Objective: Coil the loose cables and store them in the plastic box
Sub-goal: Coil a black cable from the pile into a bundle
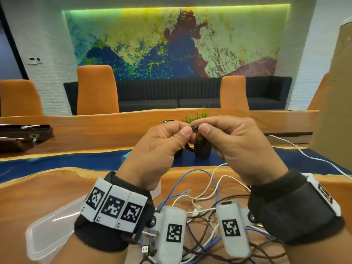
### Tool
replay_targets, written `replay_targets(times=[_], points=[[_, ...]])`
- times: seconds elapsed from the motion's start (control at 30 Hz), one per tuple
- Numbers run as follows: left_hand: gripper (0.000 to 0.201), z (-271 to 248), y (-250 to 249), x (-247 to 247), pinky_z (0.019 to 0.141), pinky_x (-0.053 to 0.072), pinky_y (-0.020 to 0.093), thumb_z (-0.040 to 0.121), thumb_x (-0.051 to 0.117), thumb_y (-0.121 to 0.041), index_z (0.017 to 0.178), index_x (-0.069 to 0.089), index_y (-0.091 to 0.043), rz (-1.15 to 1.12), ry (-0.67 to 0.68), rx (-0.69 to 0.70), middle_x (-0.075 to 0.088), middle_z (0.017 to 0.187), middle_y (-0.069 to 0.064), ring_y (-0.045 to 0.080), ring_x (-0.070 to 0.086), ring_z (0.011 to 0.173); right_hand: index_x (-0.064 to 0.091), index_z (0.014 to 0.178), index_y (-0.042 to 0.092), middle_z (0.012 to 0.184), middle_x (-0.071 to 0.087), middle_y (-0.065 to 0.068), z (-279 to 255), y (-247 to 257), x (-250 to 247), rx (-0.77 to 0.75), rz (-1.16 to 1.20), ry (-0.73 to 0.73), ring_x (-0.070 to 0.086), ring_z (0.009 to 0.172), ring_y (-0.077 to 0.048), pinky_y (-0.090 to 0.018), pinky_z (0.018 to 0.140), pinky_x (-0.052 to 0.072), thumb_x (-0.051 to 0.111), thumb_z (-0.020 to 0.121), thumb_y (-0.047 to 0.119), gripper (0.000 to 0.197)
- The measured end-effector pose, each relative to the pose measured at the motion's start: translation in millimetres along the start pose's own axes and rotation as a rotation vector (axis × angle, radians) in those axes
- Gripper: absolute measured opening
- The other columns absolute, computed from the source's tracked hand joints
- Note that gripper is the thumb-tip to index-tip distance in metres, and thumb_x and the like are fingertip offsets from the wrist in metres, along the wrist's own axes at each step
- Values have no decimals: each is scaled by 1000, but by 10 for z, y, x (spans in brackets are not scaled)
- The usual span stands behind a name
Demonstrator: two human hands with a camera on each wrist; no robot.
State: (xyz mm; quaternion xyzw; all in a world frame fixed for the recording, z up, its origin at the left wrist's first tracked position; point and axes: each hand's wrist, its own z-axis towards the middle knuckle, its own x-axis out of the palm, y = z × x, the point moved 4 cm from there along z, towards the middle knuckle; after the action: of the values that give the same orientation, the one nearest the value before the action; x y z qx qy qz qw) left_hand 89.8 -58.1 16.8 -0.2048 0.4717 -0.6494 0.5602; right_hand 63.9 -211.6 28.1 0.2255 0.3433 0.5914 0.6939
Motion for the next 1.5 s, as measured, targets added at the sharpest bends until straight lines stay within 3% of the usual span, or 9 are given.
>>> replay_targets(times=[0.13,0.3,0.5,0.73,0.9,1.07,1.3,1.4,1.5], points=[[24,-1,11,61,80,53,34,102,50,-22,91,69,-12,131,-119,94,69,81,6,25,62,82,74,95,7,73,68,-6,-1,-28,-4,0,-68,-100,61,63,-6,-15,58,47,57,94,5,17],[9,-16,-33,105,72,54,20,94,64,-18,98,71,-17,291,-240,172,73,82,-6,6,67,81,74,85,21,78,71,0,4,-103,-52,8,-221,-217,65,79,-15,-41,74,56,60,94,13,18],[10,-16,-21,-20,59,45,15,91,68,-20,96,76,-18,309,-150,59,70,77,-4,1,57,64,73,84,26,72,69,4,-1,-97,-19,8,-217,-195,63,74,-8,-27,68,54,61,93,13,20],[14,-9,4,-536,65,46,23,93,64,-14,82,72,-19,333,-390,51,70,71,-7,-1,57,64,74,95,24,68,66,16,20,-147,-248,82,-394,-38,58,61,4,-7,57,39,62,92,10,19],[15,-92,-25,-968,69,47,24,95,61,-18,83,70,-21,432,-556,56,68,75,-2,9,56,69,75,102,23,96,68,9,37,-279,-512,166,-892,-84,55,88,-9,-24,78,37,61,94,18,17],[15,-185,-111,-1171,63,42,13,97,59,-23,86,69,-25,532,-746,87,68,79,-6,3,58,76,74,97,24,87,65,4,28,-364,-676,260,-994,-178,55,86,-18,-34,77,44,58,95,20,16],[23,-104,-24,-1045,74,43,33,97,56,-24,80,71,-20,212,-598,-52,74,82,-3,5,60,80,72,92,23,83,67,5,27,-288,-597,262,-891,-191,56,80,-19,-35,75,46,57,96,24,16],[20,-70,21,-959,69,46,28,100,51,-18,86,64,-21,-91,-538,-134,73,74,-10,-3,63,67,69,87,26,77,64,6,16,-213,-664,285,-775,-243,54,76,-14,-36,72,46,55,96,29,17],[16,-75,22,-939,64,44,26,100,51,-15,86,59,-20,-199,-514,-112,72,73,-5,6,64,69,72,103,26,100,70,4,7,-282,-736,408,-977,-125,59,91,-19,-37,84,49,57,94,35,20]])
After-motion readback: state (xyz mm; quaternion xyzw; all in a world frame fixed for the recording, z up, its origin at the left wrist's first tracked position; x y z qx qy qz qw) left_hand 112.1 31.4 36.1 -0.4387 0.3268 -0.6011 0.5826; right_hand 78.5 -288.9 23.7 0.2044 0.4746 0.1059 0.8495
